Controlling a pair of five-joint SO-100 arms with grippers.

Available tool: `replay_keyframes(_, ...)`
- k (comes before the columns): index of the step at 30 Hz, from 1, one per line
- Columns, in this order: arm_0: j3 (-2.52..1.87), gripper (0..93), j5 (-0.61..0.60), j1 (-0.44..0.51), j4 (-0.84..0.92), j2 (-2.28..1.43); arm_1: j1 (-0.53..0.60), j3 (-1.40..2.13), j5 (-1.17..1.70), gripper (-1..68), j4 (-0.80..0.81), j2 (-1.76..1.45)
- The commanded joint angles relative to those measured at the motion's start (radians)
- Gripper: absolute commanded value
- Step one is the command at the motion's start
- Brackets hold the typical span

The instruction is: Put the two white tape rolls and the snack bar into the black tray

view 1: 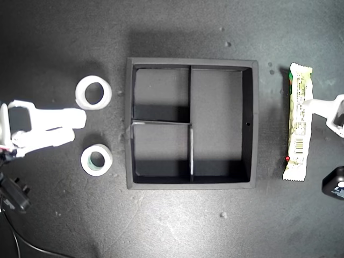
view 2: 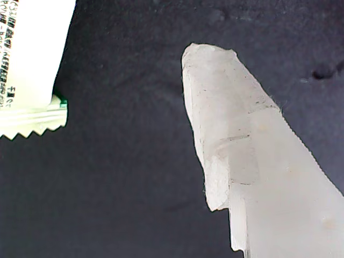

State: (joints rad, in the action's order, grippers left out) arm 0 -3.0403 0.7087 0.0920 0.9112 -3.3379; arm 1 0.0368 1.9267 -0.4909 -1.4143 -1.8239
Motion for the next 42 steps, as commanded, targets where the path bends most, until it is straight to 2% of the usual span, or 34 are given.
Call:
replay_keyframes(1,0.005,33.5,0.002,0.017,-0.037,-0.048,0.008,-0.032,-0.006,24.4,0.002,0.000)
replay_keyframes(5,0.046,40.6,0.009,0.026,-0.009,-0.046,0.006,-0.034,-0.006,23.7,0.002,0.003)
replay_keyframes(7,0.058,39.2,0.008,0.003,0.005,-0.046,0.002,-0.038,-0.009,23.3,0.002,0.009)
replay_keyframes(11,0.071,29.1,-0.025,-0.031,0.020,-0.048,0.005,-0.091,-0.005,24.4,0.003,0.077)
replay_keyframes(14,0.092,33.7,-0.034,-0.040,0.072,-0.048,0.009,-0.169,0.011,26.6,-0.015,0.181)
replay_keyframes(21,0.167,30.6,-0.028,-0.046,0.213,-0.014,0.005,-0.141,0.046,29.0,0.012,0.198)
replay_keyframes(32,0.370,31.5,-0.005,-0.094,0.213,0.383,-0.003,-0.054,0.100,26.1,0.133,0.198)
replay_keyframes(42,0.600,31.7,0.063,-0.133,0.212,0.732,0.003,0.031,0.109,24.5,0.221,0.199)
